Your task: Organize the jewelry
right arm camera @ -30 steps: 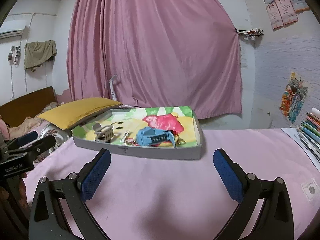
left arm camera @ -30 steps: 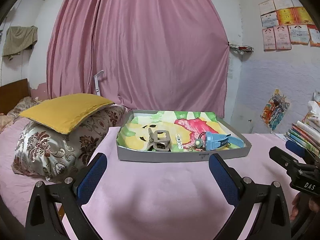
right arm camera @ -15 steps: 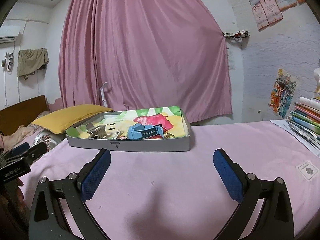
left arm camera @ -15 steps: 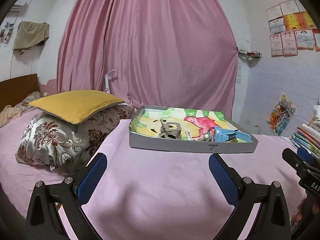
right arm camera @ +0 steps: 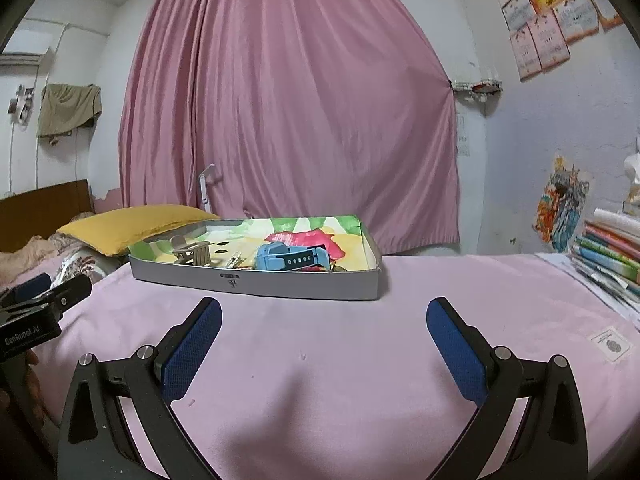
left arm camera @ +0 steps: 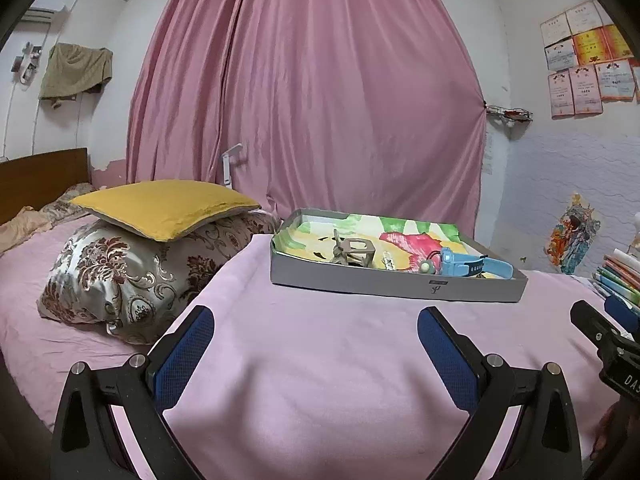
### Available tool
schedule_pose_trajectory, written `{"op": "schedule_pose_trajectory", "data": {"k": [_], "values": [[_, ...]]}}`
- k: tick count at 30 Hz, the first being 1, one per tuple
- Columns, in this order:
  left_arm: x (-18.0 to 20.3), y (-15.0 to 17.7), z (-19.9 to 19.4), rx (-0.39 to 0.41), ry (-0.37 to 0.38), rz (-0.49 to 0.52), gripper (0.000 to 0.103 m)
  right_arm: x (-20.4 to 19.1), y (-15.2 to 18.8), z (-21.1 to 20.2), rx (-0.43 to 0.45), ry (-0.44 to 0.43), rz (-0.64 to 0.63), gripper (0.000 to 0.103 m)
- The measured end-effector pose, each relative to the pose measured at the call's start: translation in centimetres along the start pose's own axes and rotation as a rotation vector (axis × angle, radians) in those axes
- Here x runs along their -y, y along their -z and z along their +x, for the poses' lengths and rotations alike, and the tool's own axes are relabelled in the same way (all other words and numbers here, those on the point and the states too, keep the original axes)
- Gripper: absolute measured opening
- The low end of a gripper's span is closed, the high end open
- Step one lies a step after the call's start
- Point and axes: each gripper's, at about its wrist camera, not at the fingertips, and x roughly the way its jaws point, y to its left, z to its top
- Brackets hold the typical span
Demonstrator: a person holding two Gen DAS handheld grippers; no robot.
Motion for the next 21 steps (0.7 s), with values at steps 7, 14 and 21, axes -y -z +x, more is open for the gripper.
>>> {"op": "schedule_pose_trajectory", "data": {"k": [7,14,21], "values": [[0.3,0.78,0.22,-0.017,-0.007,0.016,0.102,-0.01,-0.04,-0.12,0.001,-0.005,-0.007,0.101],[-0.03,0.94,0.31,-0.027,0.001,-0.003,0.102,-0.11,0.0,-0.05,0.005,-0.001,-0.022,0.101],[0.04,0.99,0.25,-0.028,-0.005,-0.002,0.102,-0.12,-0.02,-0.02,0.005,0.001,-0.027,0.101]]}}
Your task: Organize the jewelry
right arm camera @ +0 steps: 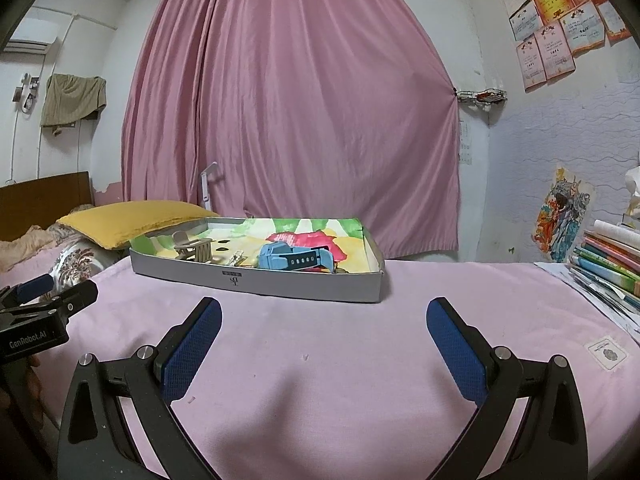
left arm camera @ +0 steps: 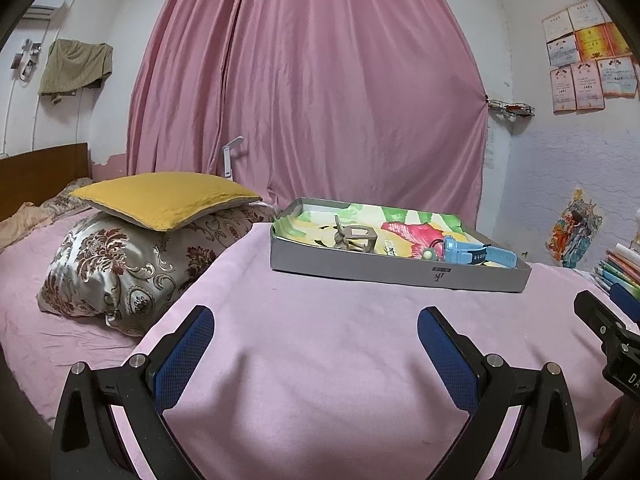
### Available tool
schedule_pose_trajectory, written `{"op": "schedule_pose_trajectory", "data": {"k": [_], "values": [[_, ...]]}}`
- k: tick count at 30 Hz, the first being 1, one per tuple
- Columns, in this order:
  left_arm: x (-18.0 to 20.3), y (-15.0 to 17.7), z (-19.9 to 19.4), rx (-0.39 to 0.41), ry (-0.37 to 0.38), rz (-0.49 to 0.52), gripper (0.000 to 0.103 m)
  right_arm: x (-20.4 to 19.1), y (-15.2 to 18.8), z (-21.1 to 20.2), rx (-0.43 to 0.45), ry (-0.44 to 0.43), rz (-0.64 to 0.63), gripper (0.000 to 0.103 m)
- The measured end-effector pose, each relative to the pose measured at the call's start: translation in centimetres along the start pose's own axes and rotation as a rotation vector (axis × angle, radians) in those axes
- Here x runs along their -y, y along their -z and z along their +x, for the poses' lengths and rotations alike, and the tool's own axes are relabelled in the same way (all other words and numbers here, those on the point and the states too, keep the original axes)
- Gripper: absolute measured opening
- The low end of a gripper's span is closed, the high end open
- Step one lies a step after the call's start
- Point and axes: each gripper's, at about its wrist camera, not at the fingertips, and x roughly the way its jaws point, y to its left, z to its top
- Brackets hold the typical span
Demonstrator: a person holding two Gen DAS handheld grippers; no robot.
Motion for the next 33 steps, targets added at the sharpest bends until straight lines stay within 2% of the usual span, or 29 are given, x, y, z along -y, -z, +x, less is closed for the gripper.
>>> {"op": "schedule_pose_trajectory", "data": {"k": [33], "values": [[-0.17,0.08,0.13,-0.004,0.0,-0.01,0.102,0.04,-0.06,-0.05,0.0,-0.001,0.001,0.101]]}}
